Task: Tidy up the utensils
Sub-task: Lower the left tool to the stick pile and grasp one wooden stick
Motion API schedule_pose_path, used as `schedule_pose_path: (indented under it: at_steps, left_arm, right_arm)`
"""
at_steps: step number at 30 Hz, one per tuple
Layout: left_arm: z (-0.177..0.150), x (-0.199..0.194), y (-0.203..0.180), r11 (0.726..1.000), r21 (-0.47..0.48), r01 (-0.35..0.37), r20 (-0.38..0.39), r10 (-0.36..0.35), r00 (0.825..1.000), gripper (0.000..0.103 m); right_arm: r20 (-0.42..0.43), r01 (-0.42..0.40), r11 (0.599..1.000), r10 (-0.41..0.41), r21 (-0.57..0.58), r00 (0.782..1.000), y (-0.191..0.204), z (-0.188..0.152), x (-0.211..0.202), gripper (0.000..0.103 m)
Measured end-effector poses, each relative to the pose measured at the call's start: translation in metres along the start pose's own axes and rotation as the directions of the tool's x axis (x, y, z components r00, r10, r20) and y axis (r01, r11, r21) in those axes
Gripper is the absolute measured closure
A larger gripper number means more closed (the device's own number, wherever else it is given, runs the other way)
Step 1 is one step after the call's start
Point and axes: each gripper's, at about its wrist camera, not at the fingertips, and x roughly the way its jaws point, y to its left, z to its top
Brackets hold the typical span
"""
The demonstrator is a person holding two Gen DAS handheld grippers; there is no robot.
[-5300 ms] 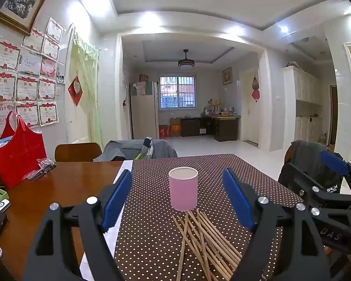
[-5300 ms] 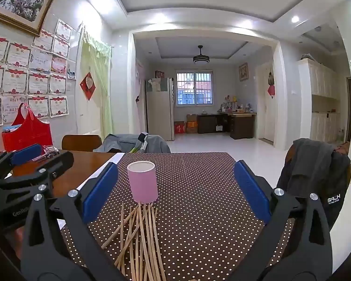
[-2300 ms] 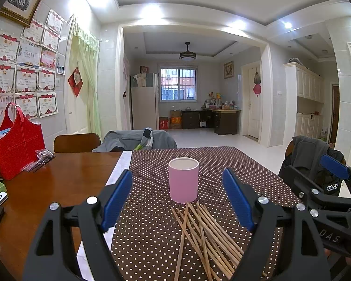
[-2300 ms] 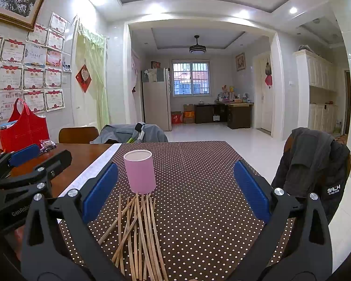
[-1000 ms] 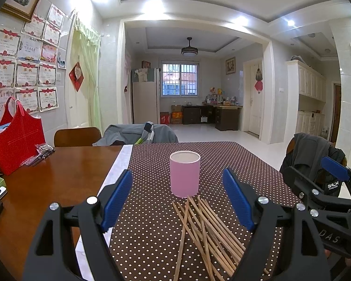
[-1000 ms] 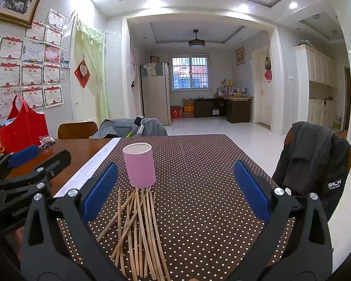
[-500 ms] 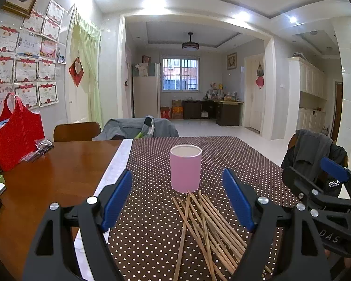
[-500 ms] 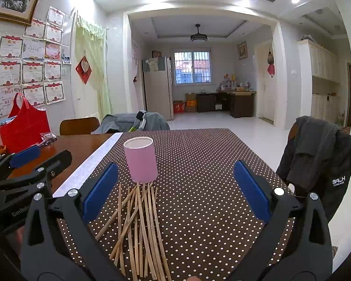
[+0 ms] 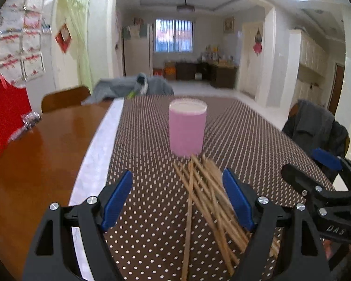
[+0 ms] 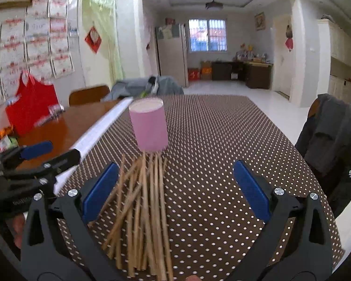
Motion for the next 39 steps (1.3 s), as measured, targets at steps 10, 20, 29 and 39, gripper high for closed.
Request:
schedule_pose_path:
  at_steps: [10, 20, 29, 39]
  left_arm:
    - [-0.021, 0.068, 0.013, 0.996, 0.044, 0.076, -0.281, -0.061, 0.958, 0.025]
    - [-0.026, 0.103, -0.001, 0.992, 0.108, 0.071, -0.355, -0.029, 0.935, 0.033]
    - [-0.032, 0.116, 0.006, 0.992, 0.095, 0.085, -0.409, -0.038, 0.912, 0.042]
    - [-0.015, 0.134, -0.005, 0.986, 0.122, 0.117, -0.446, -0.051, 0.894, 0.072]
  right_arm:
    - [-0.187, 0.011, 0.999, -0.021, -0.051, 0.982, -0.017, -0.016, 0.053, 0.006]
    - [-0.319, -0.063, 0.996, 0.04, -0.061, 0.947, -0.02, -0.02, 0.089, 0.01]
    - [-0.44, -0.137, 0.99, 0.114, -0.022, 0.891, -0.015, -0.024, 0.121, 0.032]
    - [-0.558, -0.169, 0.979, 0.079, -0.111, 0.826, -0.004, -0.003, 0.155, 0.07]
